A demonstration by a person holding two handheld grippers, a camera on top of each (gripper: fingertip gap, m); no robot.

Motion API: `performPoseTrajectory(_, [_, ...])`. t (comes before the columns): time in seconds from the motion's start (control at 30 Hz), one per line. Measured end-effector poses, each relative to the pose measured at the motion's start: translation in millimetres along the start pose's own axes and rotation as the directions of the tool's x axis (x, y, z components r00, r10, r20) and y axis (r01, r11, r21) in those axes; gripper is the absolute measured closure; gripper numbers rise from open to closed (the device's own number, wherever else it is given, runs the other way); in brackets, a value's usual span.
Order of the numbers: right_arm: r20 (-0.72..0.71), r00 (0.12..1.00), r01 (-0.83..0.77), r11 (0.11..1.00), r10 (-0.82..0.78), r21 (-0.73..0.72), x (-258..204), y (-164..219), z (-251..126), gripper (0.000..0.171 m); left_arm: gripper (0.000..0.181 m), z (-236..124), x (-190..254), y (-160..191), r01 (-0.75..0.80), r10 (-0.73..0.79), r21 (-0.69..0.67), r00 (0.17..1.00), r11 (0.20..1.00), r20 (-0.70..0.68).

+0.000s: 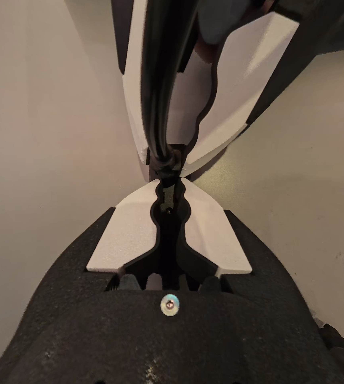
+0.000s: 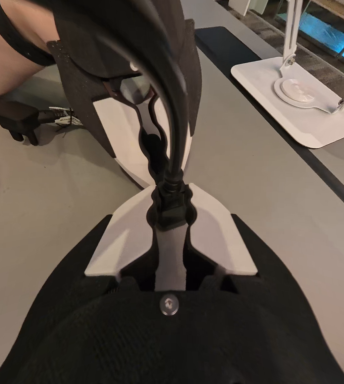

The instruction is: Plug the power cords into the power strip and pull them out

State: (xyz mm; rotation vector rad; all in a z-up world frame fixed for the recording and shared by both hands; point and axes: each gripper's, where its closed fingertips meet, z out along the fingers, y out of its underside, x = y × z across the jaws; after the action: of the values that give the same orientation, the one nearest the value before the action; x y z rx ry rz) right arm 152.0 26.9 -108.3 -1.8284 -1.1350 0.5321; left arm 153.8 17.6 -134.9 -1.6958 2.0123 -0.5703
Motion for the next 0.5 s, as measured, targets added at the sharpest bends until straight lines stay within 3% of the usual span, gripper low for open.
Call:
performPoseTrajectory(0.07, [-0.003, 1.0, 0.005, 1.0, -0.005, -0.01, 0.3, -0.3, 1.0, 0.151, 0.17, -0.7, -0.9, 1.0, -0.006, 0.006, 0.0, 1.0, 1.0, 0.001])
performPoseTrajectory(0.23, [0.132, 0.968, -0.229, 0.964, 0.211, 0.135, 3.2, 1.5, 0.1, 0.148, 0.169, 1.7, -4.1, -1.6, -0.007, 0.007, 0.021, 1.0, 1.0, 0.021])
performPoseTrajectory(0.4, [0.209, 0.918, -0.368, 0.919, 0.337, 0.138, 5.1, 1.5, -1.9, 0.147, 0.17, 2.6, -4.7, -2.8, 0.004, -0.004, 0.032, 1.0, 0.999, 0.024])
performPoseTrajectory(0.5, [0.154, 0.954, -0.275, 0.954, 0.256, 0.12, 4.3, 0.6, -1.2, 0.149, 0.17, 2.4, -3.8, -2.6, 0.0, -0.001, 0.016, 1.0, 1.0, 0.027])
